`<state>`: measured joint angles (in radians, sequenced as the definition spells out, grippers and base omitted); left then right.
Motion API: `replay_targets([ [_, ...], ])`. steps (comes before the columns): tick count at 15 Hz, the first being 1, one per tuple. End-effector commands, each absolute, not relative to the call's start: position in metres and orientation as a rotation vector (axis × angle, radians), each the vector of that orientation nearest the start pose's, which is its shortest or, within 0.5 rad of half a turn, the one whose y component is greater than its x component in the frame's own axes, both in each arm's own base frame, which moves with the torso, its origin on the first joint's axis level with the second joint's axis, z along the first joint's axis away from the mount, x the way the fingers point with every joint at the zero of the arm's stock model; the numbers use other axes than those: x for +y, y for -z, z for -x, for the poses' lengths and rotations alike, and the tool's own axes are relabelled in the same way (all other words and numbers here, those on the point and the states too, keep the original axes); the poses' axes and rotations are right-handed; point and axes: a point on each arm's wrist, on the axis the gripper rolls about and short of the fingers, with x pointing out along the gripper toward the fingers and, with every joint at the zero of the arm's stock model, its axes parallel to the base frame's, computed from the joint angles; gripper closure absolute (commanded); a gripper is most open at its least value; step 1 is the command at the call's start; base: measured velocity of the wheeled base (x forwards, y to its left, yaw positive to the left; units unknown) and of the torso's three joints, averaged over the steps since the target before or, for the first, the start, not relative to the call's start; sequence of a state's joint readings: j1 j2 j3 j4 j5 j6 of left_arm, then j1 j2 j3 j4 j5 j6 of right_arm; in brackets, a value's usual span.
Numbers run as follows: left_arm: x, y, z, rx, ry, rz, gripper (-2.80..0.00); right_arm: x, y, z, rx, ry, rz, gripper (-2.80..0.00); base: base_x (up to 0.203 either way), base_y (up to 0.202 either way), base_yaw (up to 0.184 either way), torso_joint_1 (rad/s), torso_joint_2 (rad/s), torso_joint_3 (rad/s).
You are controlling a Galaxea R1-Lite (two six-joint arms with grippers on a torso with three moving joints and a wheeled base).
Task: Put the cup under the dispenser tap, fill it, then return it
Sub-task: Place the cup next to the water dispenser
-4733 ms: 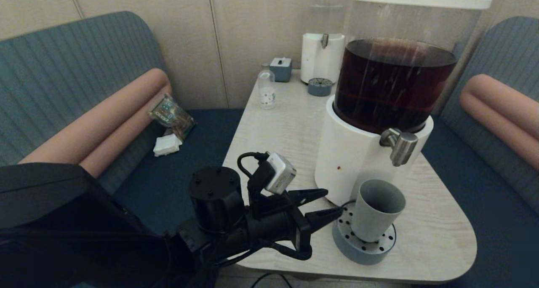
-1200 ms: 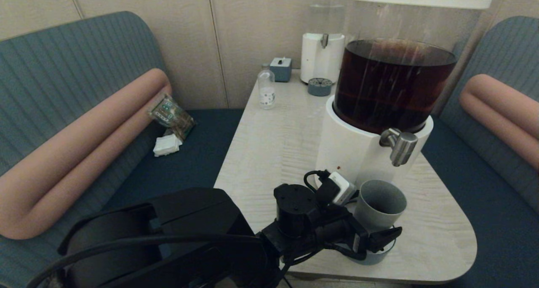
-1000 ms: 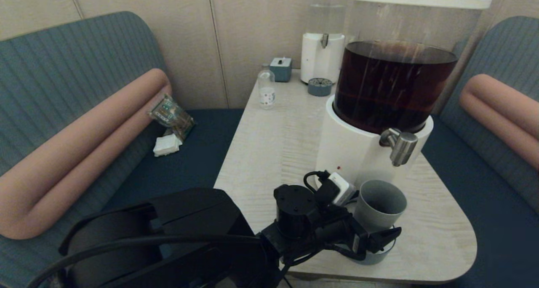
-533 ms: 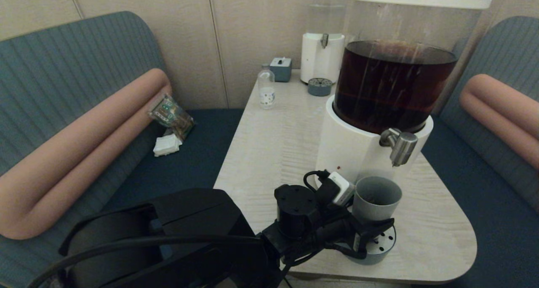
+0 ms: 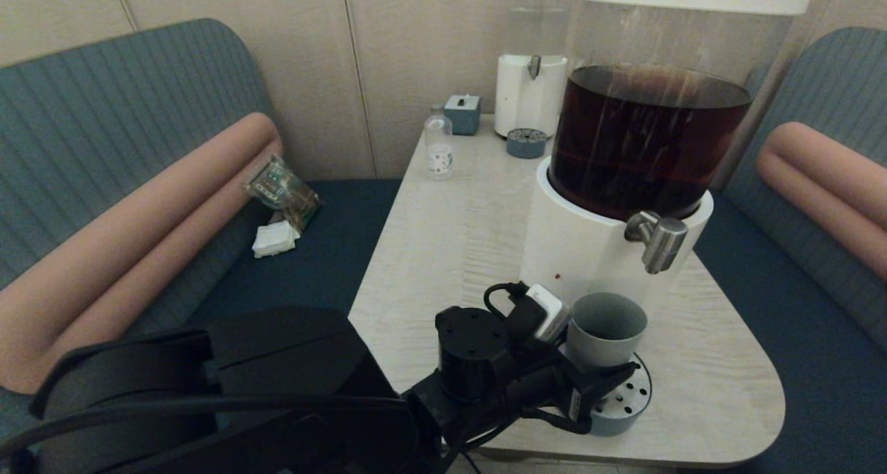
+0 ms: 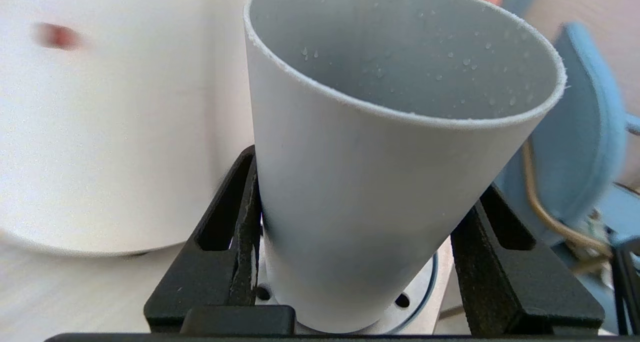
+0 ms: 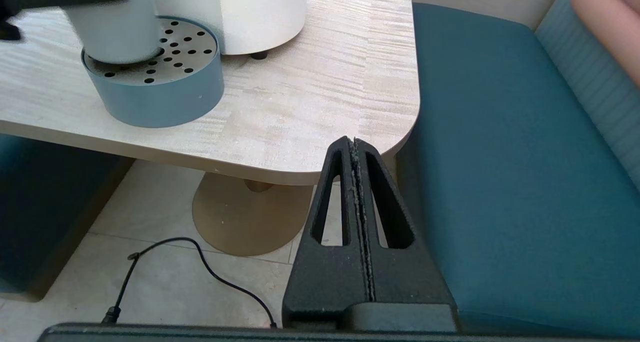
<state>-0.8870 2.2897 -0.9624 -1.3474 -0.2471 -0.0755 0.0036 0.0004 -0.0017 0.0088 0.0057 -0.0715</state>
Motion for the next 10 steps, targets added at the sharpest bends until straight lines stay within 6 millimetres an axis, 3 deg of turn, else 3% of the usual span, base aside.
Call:
replay_targets([
  [1, -0.319, -0.089, -0.253, -0.003, 1.123, 0.084, 0.0, 0.0, -0.075, 0.023, 0.004, -0.011, 0.072, 0.0, 0.0, 0.0, 0.0, 0.0, 0.0, 0.0],
  [6, -0.276, -0.121, -0.231, 0.0, 1.044, 0.097, 0.0, 0.0, -0.075, 0.023, 0.004, -0.011, 0.072, 0.0, 0.0, 0.0, 0.0, 0.0, 0.0, 0.0],
  [10, -0.226, -0.128, -0.246, 0.012, 0.878, 0.091, 0.0, 0.0, -0.075, 0.023, 0.006, -0.011, 0.072, 0.0, 0.0, 0.0, 0.0, 0.0, 0.0, 0.0],
])
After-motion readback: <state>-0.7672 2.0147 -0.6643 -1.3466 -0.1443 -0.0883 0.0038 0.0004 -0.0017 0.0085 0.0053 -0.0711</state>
